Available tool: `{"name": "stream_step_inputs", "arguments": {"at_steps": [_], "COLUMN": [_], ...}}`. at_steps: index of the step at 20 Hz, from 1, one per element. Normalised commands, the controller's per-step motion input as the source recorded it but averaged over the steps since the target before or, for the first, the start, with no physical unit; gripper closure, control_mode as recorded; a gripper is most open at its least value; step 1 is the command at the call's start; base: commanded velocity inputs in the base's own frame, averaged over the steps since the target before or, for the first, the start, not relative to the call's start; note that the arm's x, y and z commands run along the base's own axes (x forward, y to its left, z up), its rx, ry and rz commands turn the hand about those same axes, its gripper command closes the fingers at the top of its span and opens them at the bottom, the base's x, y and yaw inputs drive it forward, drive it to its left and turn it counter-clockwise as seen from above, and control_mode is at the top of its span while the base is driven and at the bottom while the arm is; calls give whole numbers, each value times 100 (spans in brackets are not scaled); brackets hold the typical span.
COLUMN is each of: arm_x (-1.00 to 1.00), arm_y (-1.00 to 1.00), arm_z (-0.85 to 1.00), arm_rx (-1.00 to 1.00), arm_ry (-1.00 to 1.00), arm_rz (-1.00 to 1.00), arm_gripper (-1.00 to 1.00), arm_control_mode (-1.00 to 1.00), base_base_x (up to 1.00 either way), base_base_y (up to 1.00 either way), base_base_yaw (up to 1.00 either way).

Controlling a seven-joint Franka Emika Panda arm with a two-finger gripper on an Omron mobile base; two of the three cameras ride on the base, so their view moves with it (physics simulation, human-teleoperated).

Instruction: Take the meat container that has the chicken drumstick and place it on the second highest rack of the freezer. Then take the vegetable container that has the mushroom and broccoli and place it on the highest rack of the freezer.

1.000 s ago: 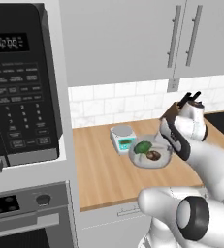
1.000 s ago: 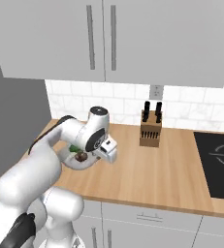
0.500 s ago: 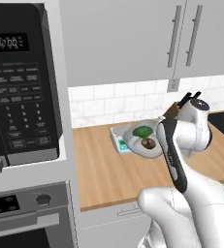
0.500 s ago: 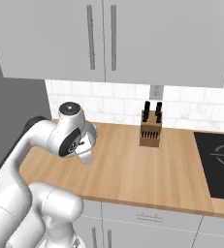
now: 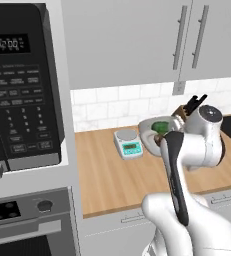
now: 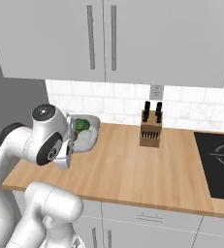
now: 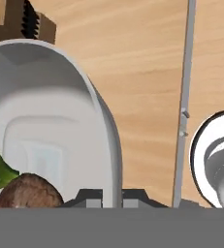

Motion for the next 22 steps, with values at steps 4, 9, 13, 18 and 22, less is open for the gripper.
{"name": "stream_step_inputs", "arguments": {"at_steps": [4,9,13,18,22], "arm_x": [-28,-43,-9,-40,-34], "arm_y": [0,0,0,8,13], "arm_z": [66,60,41,15,8], "arm_rx": [20,23,8,-11,-13], "arm_ry": [0,0,0,-1,-5], "arm_rz": [-35,-12,-1,0,0], "arm_gripper": [100,100,100,100,100], "arm_control_mode": [-100,-100,-100,-100,-100], "base_base_x": [0,0,0,0,0], "base_base_y": [0,0,0,0,0], "base_base_yaw": [0,0,0,0,0]}}
